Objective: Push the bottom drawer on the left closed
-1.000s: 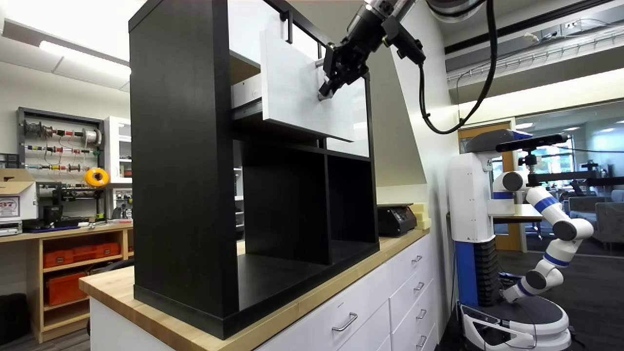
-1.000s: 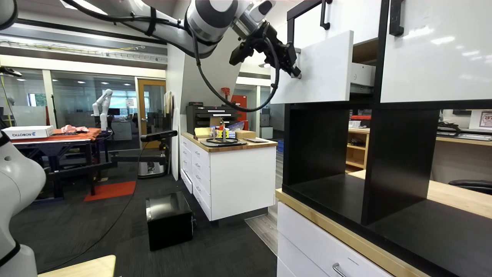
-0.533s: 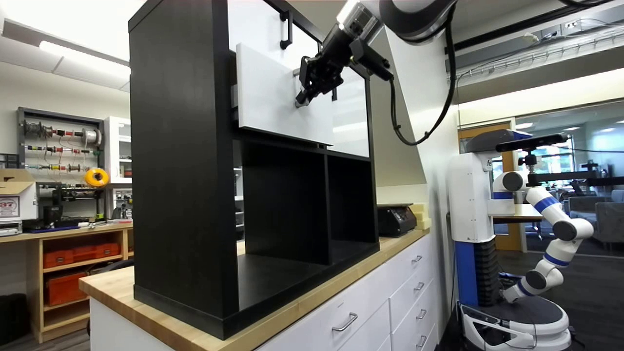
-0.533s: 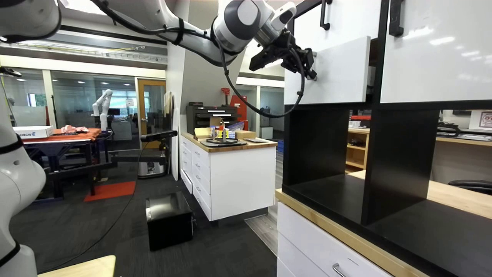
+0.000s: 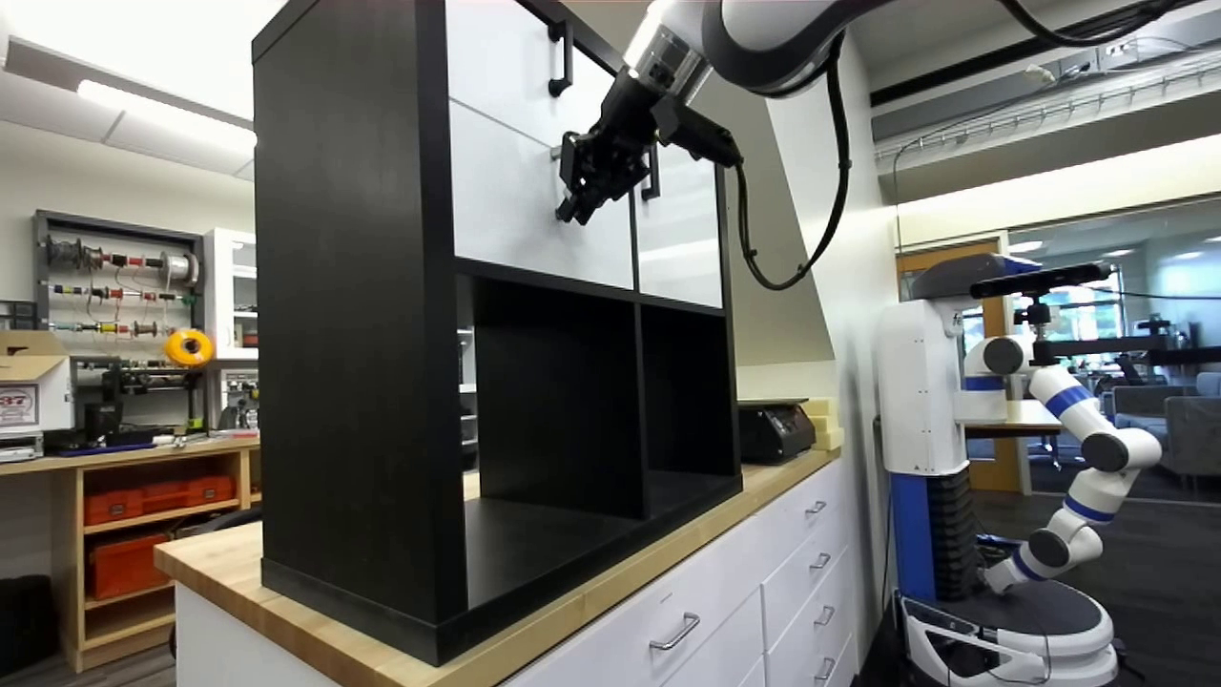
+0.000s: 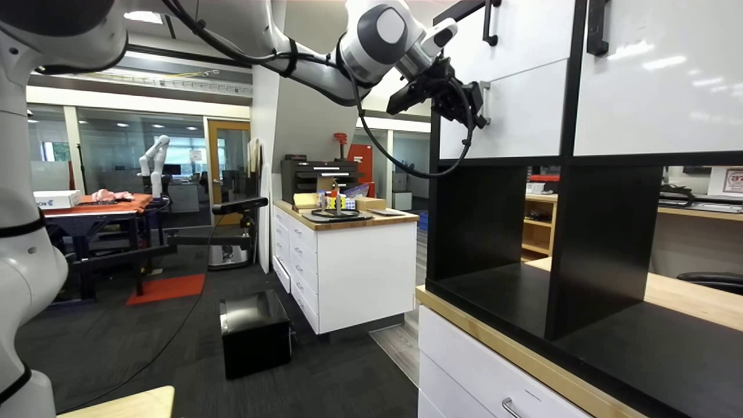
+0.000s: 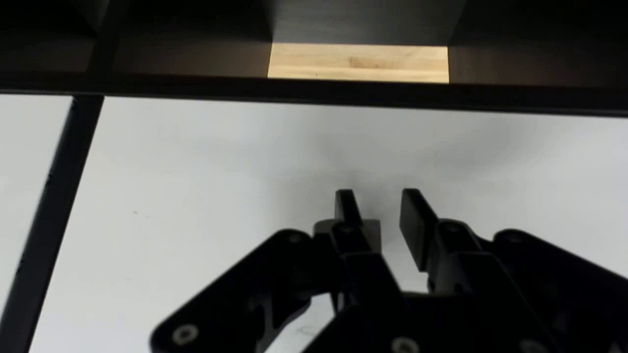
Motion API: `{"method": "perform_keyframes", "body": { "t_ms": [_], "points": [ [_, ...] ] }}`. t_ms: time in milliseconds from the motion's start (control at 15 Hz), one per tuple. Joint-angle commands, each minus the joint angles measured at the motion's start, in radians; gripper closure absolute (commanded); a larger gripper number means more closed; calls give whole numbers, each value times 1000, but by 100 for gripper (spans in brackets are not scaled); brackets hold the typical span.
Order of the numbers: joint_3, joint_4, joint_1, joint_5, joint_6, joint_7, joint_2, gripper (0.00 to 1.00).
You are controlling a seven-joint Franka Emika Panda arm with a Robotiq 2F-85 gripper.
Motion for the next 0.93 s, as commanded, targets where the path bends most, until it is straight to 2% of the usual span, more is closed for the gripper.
{"method": "perform_keyframes", "body": {
  "t_ms": [0,400,867],
  "points": [
    [-14,-30,93,27,-185,-13,-85,42],
    [11,7,174,46,-461,4,-132,3],
    [4,4,175,104,-637,-2,-143,0]
  ]
}}
